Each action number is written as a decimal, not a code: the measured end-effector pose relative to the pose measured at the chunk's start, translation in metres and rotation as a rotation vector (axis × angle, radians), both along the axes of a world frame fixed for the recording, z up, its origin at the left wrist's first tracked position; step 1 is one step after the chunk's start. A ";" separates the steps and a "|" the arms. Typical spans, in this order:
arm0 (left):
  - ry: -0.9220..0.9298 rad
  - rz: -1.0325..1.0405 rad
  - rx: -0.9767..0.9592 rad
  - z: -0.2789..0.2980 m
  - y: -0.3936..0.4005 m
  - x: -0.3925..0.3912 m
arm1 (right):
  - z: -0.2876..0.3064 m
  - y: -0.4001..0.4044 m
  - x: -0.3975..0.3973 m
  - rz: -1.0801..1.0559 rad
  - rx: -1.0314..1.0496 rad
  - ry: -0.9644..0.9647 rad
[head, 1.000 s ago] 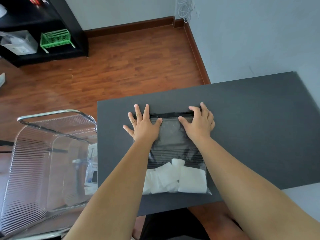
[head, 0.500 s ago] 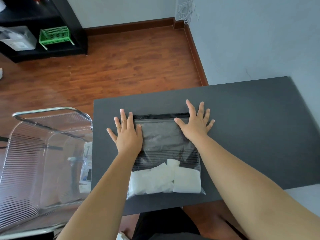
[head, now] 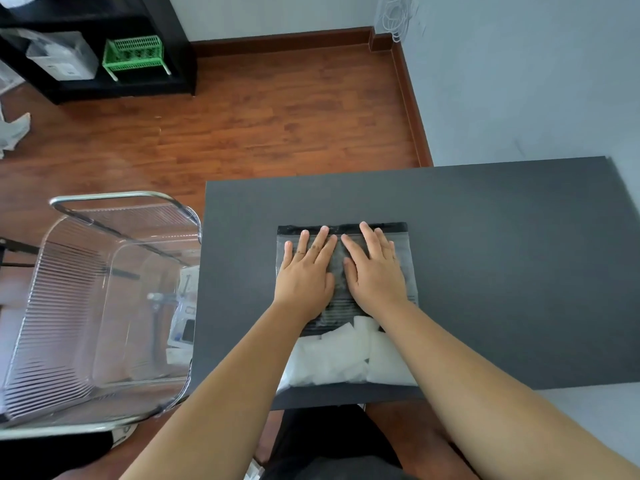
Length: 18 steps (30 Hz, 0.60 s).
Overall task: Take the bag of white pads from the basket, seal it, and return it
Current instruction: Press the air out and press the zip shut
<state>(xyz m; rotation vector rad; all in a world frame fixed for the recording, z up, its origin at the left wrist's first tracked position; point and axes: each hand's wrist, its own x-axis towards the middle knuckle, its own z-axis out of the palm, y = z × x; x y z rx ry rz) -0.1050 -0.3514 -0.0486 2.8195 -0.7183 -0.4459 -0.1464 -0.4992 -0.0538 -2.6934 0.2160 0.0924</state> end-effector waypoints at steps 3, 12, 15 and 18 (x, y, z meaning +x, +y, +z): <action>-0.001 0.000 0.009 -0.001 0.002 -0.002 | -0.002 -0.007 -0.003 0.040 -0.022 -0.020; -0.045 -0.074 0.169 -0.001 -0.001 0.006 | -0.002 -0.011 0.002 0.086 -0.108 -0.019; -0.067 -0.064 0.174 0.002 0.009 0.007 | 0.000 -0.016 0.003 0.059 -0.106 -0.027; -0.101 0.044 0.157 0.003 0.021 0.005 | 0.001 -0.025 0.000 0.000 -0.137 -0.039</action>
